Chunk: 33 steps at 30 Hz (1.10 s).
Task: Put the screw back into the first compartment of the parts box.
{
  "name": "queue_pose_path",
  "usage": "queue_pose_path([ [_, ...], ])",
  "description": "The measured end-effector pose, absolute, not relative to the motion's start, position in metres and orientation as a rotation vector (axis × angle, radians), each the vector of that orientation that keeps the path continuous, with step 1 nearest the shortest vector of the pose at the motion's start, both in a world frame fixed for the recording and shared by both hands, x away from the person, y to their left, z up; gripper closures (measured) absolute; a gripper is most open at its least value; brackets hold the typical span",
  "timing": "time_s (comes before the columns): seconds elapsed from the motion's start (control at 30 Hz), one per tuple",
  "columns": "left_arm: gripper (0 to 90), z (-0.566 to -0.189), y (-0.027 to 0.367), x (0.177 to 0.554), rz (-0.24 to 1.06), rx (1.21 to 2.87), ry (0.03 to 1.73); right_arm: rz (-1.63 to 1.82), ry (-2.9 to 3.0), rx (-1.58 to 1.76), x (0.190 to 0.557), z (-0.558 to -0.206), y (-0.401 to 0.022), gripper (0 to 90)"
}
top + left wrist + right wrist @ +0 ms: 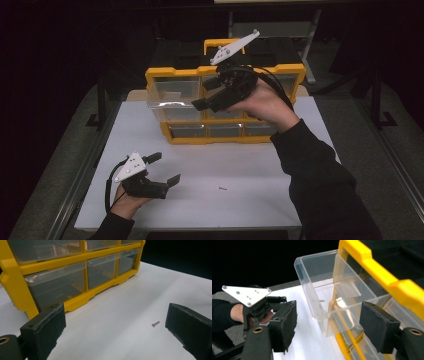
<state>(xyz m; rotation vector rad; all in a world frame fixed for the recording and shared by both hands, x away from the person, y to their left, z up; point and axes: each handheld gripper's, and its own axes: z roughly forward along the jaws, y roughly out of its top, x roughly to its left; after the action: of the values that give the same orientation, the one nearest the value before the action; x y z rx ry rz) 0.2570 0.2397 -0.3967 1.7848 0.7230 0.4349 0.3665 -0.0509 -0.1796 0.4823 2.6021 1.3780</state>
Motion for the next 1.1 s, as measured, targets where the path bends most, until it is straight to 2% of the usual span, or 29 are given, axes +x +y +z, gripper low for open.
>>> queue_pose_path([
  [0.7,2.4,-0.397,0.240,0.258,0.441,1.783,0.719,1.350,2.606,0.481,0.348,-0.223,-0.067,22.6],
  [1.1,2.4,-0.397,0.240,0.258,0.442,1.781,0.718,1.328,2.630,0.492,0.340,-0.250,-0.069,22.5],
])
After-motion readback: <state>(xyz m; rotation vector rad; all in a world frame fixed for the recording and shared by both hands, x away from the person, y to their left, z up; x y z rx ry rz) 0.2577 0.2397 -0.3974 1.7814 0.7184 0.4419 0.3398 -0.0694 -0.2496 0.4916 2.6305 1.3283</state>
